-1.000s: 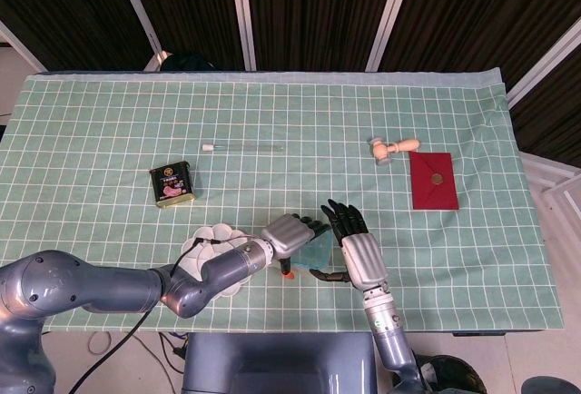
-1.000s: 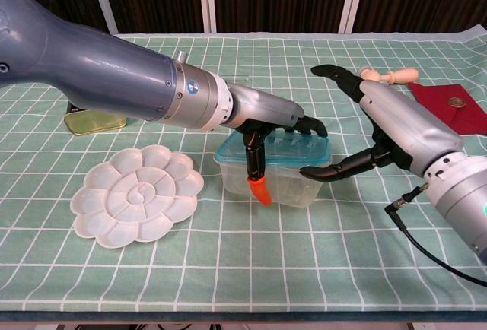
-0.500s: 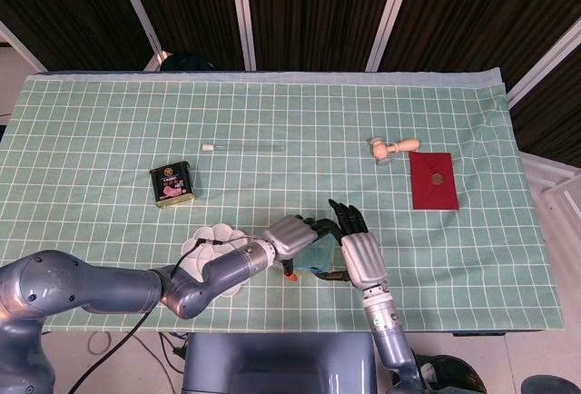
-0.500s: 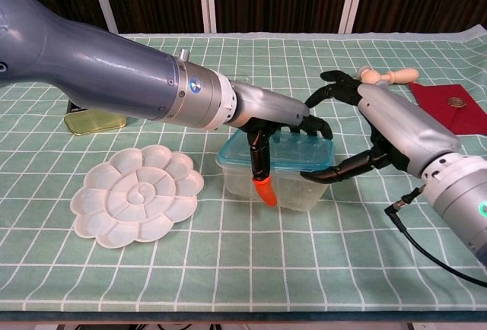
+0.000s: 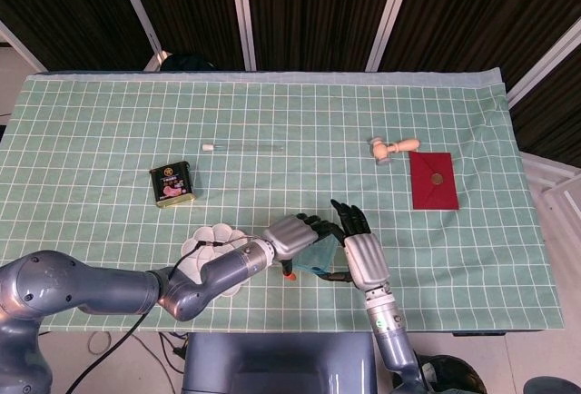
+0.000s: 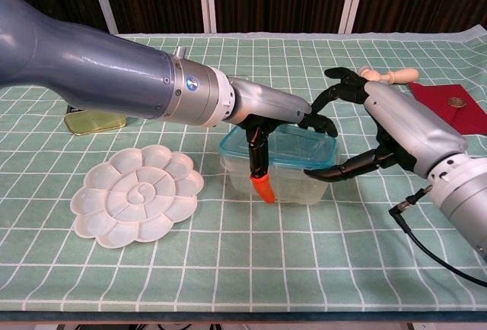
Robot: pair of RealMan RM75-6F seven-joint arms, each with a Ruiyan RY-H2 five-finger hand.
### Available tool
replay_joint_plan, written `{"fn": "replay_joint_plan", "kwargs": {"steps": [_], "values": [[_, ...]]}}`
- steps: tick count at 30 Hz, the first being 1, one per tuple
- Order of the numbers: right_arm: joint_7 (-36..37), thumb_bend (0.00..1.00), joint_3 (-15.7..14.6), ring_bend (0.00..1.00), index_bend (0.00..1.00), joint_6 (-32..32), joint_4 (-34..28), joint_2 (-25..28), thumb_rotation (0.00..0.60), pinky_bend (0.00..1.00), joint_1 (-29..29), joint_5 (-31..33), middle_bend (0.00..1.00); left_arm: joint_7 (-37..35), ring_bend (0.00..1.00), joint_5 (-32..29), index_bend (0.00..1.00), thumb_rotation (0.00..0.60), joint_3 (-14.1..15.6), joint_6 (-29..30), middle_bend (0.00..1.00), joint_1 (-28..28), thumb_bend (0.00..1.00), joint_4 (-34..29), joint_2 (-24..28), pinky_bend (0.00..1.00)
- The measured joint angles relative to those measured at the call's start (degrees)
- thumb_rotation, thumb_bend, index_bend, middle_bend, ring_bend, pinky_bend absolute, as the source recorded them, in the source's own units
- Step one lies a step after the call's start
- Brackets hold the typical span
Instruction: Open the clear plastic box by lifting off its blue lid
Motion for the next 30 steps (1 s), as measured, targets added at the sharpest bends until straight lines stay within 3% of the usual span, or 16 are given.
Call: {"fn": "replay_joint_plan", "kwargs": {"steps": [30], "values": [[0.31,0.60,1.04,0.00,0.68,0.97,-0.94,0.08,0.600,0.00,-0.58,1.49,0.09,1.61,0.00,-0.15,0.00,0.600,-0.72,3.16,0.00,2.17,0.00,-2.00,2.75,0.09]]}}
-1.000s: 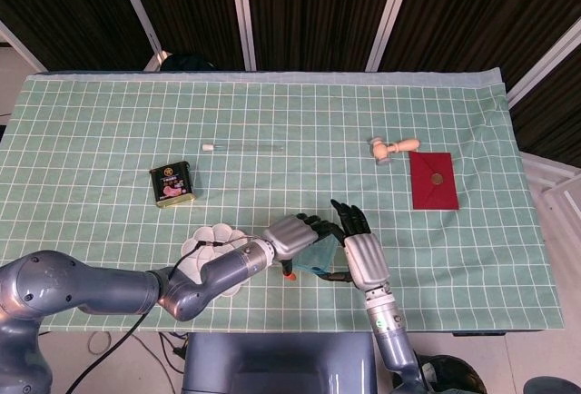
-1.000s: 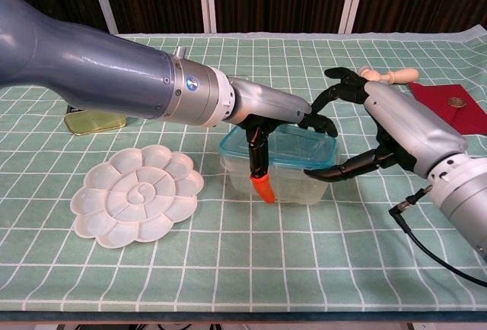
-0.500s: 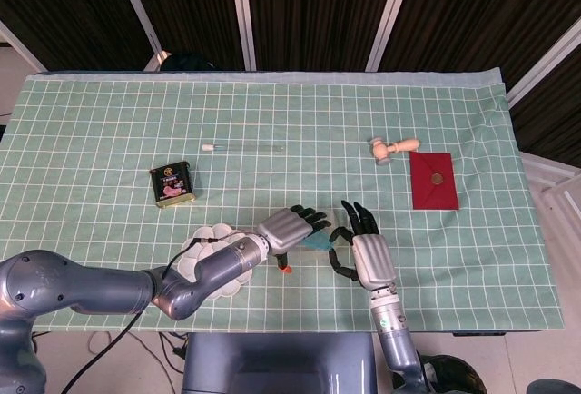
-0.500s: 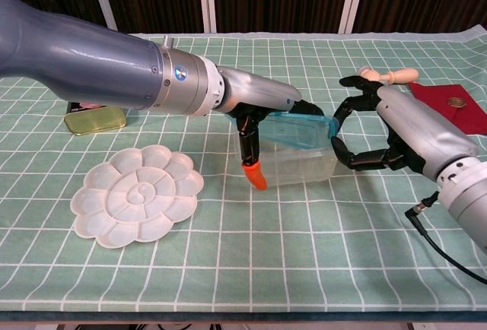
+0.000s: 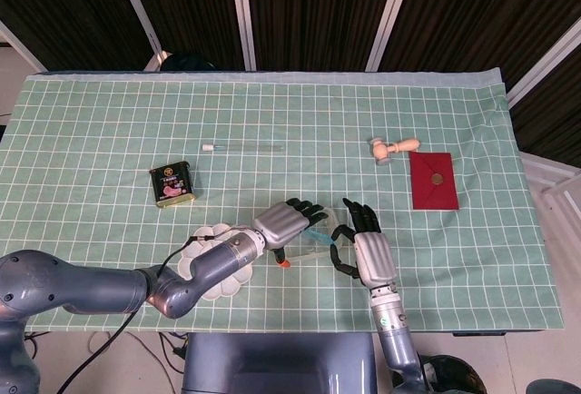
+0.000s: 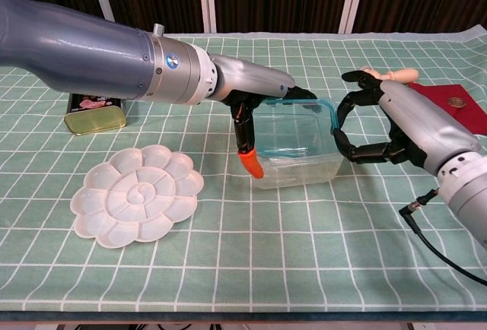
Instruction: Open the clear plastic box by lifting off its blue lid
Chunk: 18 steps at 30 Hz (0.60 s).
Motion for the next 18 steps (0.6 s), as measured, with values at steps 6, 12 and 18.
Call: {"fn": "replay_joint_plan", "kwargs": {"steps": [6,12,18], "values": [[0.42,0.60,0.52,0.00,0.69,0.42,-0.06,-0.14,0.600,0.00,-0.07,0.21,0.10,-0.40,0.00,0.81,0.00,0.600,-1.01,0.92,0.00,0.68,0.00,-0.66,0.89,0.09],[0.84,0.60,1.05,0.00,0.69,0.86,-0.74,-0.38,0.600,0.00,-0.10,0.45,0.10,-0.60,0.00,1.74,0.00,0.600,-1.60,1.31,0.00,1.32,0.00,-1.84,2.30,0.09],[0.76,0.60,1.09,0.00,0.70,1.39,-1.32,-0.50,0.600,0.00,-0.06,-0.01,0.10,-0.65,0.00,2.48,0.00,0.600,-1.66,1.73,0.00,2.17,0.00,-3.52,3.96,0.09]]}}
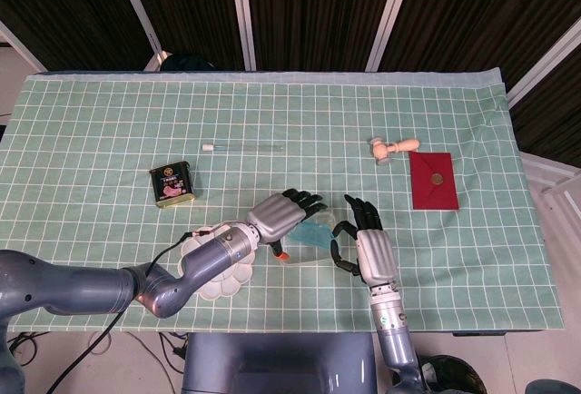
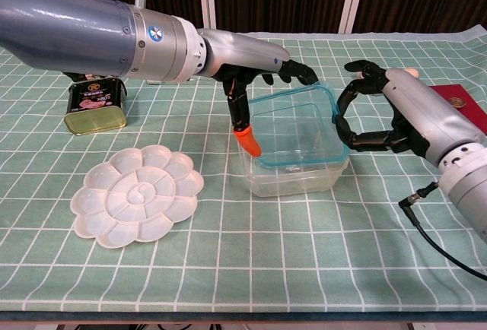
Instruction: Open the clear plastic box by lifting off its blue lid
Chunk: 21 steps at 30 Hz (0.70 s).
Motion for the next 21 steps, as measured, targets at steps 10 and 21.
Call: {"fn": "replay_joint_plan", "kwargs": {"steps": [10,21], "values": [[-0.45,0.60,0.60,0.00,0.70,0.47,-0.48,-0.42,0.600,0.00,0.26,-0.05,0.10,0.02,0.00,1.41,0.00,0.600,0.22,1.26,0.00,1.84,0.00,-3.06,3.02,0.09],[-1.43,0.60,6.76,0.00,0.72,0.29,-0.87,-0.29,0.600,0.00,2.92,1.25,0.11,-0.68,0.00,2.57,0.00,0.600,-0.33,2.47,0.00,3.92,0.00,-5.30,6.07,0.09]]}}
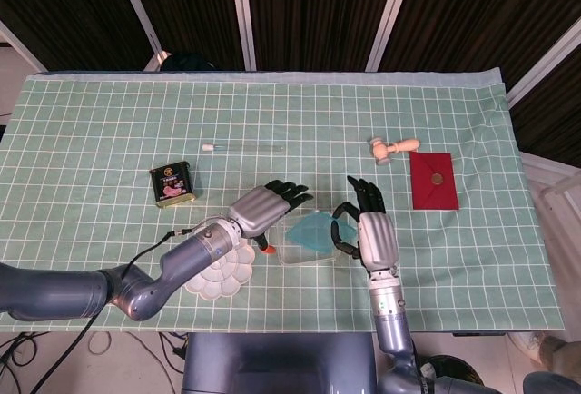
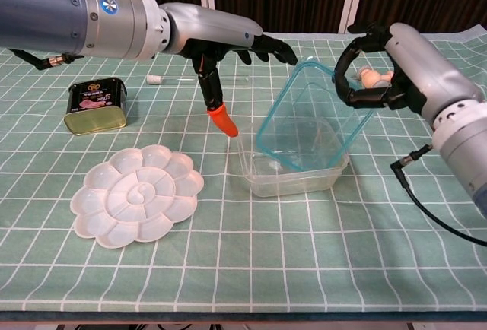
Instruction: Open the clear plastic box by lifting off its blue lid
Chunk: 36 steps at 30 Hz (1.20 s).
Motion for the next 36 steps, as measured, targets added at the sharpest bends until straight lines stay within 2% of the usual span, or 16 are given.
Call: {"fn": "replay_joint_plan", "kwargs": {"steps": [6,15,17,18,20,22,26,30,36], "values": [[-0.79,0.60,4.13,0.00,0.72,-0.06,-0.93,2.40,0.600,0.00,1.51,1.75,0.12,-0.33,0.00,0.60,0.00,0.600,-0.39,0.56,0.00,1.24,0.00,-1.15,1.54,0.09],[-1.41,0.60,7.92,0.00,0.70,-1.06,0.83,7.08,0.600,0.00,2.45,5.22,0.12,-0.28,0.00,1.37,0.00,0.600,-0.60,1.95,0.00,2.97,0.00,-3.67,4.15,0.09],[-1.86,0.60,8.29,0.00,0.58,-1.59,1.44,8.10,0.600,0.00,2.52,6.47,0.09,-0.21,0.00,1.54,0.00,0.600,-0.60,2.44,0.00,3.53,0.00,-4.56,5.00,0.09],[-2.33,0.60,8.43,0.00,0.46,-1.98,1.80,8.78,0.600,0.00,2.52,7.35,0.06,-0.18,0.00,1.61,0.00,0.600,-0.59,2.65,0.00,3.77,0.00,-4.94,5.35,0.09],[-3.52,0.60,8.41,0.00,0.16,-2.68,2.05,9.55,0.600,0.00,2.42,8.85,0.00,-0.08,0.00,1.76,0.00,0.600,-0.58,3.18,0.00,4.37,0.00,-5.82,6.09,0.09],[-5.42,0.56,8.24,0.00,0.01,-3.54,2.02,10.72,0.600,0.00,2.23,11.03,0.00,0.04,0.00,1.92,0.00,0.600,-0.52,3.64,0.00,4.87,0.00,-6.55,6.67,0.09],[-9.83,0.40,8.08,0.00,0.00,-4.58,0.75,12.76,0.600,0.00,1.86,15.83,0.00,0.73,0.00,2.64,0.00,0.600,-0.03,4.93,0.00,6.19,0.00,-8.57,8.29,0.08],[-15.27,0.39,8.16,0.00,0.00,-4.39,-2.80,15.22,0.600,0.00,1.45,20.77,0.00,1.23,0.00,3.69,0.00,0.600,0.66,6.76,0.00,8.02,0.00,-11.06,10.24,0.08],[-16.51,0.39,7.33,0.00,0.00,-2.43,-9.66,20.48,0.600,0.00,-1.08,22.72,0.00,1.58,0.00,7.34,0.00,0.600,3.15,12.41,0.00,13.57,0.00,-16.30,13.79,0.07]]}}
